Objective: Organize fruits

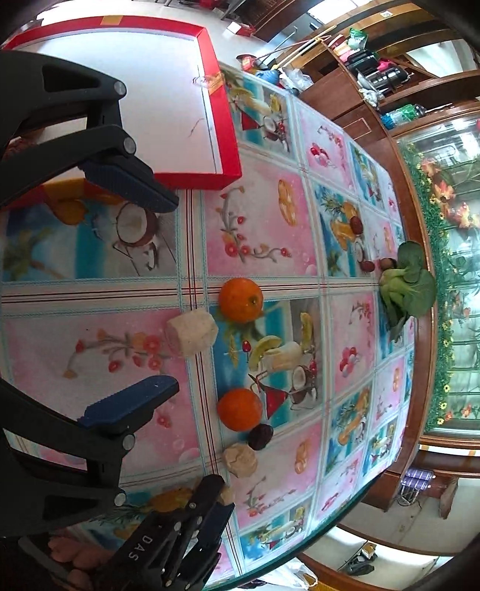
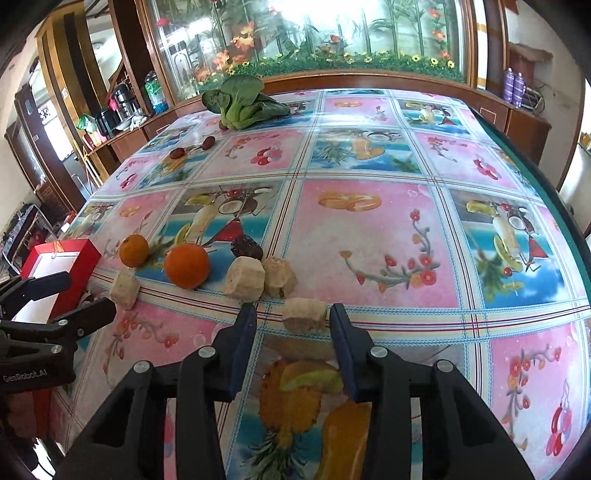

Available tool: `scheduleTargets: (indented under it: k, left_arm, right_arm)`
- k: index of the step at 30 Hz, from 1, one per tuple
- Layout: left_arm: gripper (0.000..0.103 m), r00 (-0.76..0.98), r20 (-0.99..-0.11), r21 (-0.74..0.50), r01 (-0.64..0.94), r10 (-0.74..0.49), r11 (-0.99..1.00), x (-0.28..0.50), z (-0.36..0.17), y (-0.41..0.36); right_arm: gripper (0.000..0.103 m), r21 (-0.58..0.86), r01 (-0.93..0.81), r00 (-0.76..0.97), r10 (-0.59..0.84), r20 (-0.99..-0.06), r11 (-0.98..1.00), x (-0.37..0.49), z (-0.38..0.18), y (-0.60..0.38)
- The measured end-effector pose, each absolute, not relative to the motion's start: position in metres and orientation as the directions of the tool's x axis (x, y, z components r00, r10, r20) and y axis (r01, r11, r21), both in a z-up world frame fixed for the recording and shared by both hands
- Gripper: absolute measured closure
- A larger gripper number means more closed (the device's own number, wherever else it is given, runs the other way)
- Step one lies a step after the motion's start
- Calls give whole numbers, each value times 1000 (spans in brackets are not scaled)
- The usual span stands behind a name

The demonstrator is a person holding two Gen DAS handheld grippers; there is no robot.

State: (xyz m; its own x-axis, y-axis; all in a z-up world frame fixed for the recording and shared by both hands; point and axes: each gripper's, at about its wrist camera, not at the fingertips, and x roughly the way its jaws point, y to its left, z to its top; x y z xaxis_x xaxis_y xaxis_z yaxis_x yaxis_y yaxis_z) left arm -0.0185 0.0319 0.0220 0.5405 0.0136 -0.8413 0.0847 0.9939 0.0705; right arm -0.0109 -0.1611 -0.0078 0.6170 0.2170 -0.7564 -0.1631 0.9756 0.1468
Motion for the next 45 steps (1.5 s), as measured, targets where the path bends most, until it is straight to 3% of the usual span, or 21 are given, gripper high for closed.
scheduleTargets:
  k: [8, 12, 14, 18, 29, 37, 45]
  left_arm:
    - [13, 535, -845, 65, 69, 18, 995, -9, 16, 35]
    - [13, 531, -847, 55, 52, 20, 997, -3, 11, 37]
    - [13, 529, -848, 54, 48, 20, 997, -1, 8, 37]
    - [13, 533, -846, 59, 49, 24, 997, 1, 4, 34]
    - [37, 545, -838, 22, 58, -14, 998, 5, -2, 29]
    - [73, 546, -836, 10, 103, -49, 995, 0, 0, 17]
    - [74, 537, -841, -15, 98, -65, 995, -15, 1, 25]
  right_arm:
    - [75, 137, -149, 625, 201, -754, 979, -9, -10, -162]
    - [75, 133, -149, 630, 197, -751, 980, -8, -10, -161]
    - [81, 139, -153, 628, 205, -751, 978, -8, -10, -161]
    - [81, 145, -159, 627, 214, -749, 976, -8, -10, -161]
    - [81, 157, -145, 634, 213, -743, 977, -8, -9, -163]
    - [81, 160, -111, 658, 194, -728, 981, -8, -6, -170]
    - [81, 172, -74, 674, 176, -717, 982, -10, -4, -177]
